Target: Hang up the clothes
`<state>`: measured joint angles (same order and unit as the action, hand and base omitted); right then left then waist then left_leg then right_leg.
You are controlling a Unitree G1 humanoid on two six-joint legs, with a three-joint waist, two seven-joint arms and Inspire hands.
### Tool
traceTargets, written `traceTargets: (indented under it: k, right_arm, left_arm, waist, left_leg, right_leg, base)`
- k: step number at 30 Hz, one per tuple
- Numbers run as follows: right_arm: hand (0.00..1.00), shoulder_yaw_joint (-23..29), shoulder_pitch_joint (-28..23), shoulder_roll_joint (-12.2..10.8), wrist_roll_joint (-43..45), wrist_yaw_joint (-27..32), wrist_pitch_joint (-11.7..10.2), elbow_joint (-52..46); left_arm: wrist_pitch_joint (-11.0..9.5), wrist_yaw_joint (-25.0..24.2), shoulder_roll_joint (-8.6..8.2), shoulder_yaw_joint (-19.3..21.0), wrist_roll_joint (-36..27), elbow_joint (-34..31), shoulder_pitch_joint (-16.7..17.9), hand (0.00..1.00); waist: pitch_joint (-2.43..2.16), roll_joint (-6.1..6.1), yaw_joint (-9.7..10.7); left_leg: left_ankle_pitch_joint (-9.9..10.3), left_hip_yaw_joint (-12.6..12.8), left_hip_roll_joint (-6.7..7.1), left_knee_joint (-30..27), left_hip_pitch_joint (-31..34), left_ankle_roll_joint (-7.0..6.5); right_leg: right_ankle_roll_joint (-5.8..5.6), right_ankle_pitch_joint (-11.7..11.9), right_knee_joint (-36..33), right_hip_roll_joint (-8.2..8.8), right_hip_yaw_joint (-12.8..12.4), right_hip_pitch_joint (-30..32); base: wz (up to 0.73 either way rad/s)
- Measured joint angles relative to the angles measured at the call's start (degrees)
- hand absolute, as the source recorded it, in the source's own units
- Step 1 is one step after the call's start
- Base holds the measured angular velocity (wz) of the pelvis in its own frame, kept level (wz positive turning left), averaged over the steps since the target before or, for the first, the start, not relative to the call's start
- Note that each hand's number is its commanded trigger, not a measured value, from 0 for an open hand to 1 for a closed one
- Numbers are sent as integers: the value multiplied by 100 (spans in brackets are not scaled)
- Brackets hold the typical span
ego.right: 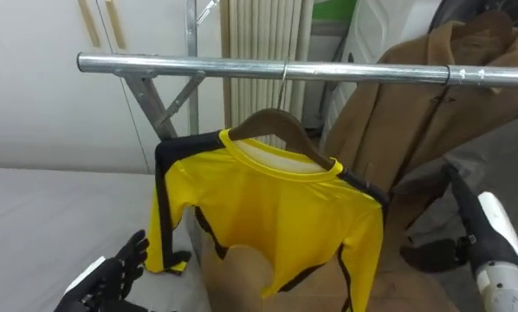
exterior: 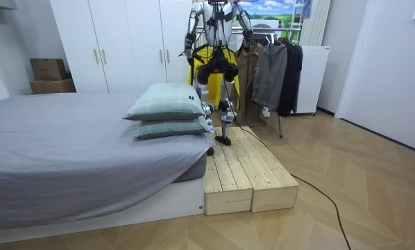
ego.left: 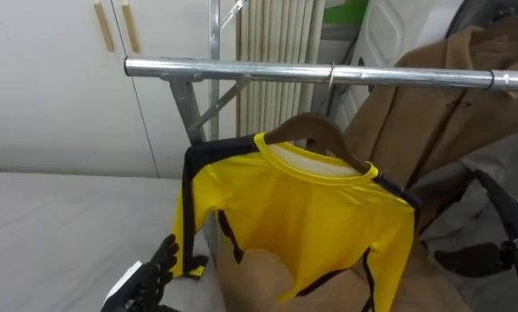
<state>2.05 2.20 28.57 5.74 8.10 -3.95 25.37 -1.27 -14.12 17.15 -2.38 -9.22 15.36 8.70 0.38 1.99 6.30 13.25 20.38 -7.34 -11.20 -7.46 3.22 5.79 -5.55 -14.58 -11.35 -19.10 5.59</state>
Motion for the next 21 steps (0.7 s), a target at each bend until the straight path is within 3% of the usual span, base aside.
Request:
traceTargets:
  k: [6,10,14,18,19,21]
  right_arm:
    - [0,250,-682,-463,-381,118,-84,55]
    - [0,366,-921,-847,-775,304,-269,464]
    - [0,364,-1048,-955,-961,304,-315,584]
    - [0,344,-1144,-1153,-1277,162,-541,587]
    - [0,267,-1174,-1160,-1350,72,-644,764]
    - [0,147,-1215,-1205,-1468,-96,-712,1067]
  left_arm:
    - [-88,121,-6,323,-1,308,249,0]
    - [-420,343,-28,488,-6,525,319,0]
    - [-596,507,-95,490,-4,673,368,0]
    - [-858,534,-133,464,2,905,474,0]
    - [-1009,552,-150,443,26,1173,474,0]
    - [-1050,669,-203,446,39,1523,516,0]
  waist:
    - [1,-12,-30]
    - [-14,-34,-18]
    - [-17,-44,-30]
    - [-11,-57,-39]
    - [-14,-78,-45]
    - [-31,-112,-46]
  left_leg:
    - [1,80,-4,52,-120,0]
    - [1,127,-4,50,-184,0]
    - [1,157,3,55,-189,0]
    - [1,150,2,52,-207,0]
    - [1,147,3,52,-224,0]
    - [1,146,7,52,-227,-1]
  right_leg:
    - [8,-18,-14,-60,-139,-47]
    - [8,-16,-39,-63,-133,-97]
    - [2,-20,-52,-75,-169,-78]
    - [0,-21,-31,-75,-163,-79]
    - [0,-21,-15,-79,-198,-90]
    - [-7,-25,-13,-78,-203,-96]
  base:
    - [-11]
    - [-2]
    - [-4]
    - [-1]
    - [0]
    - [-3]
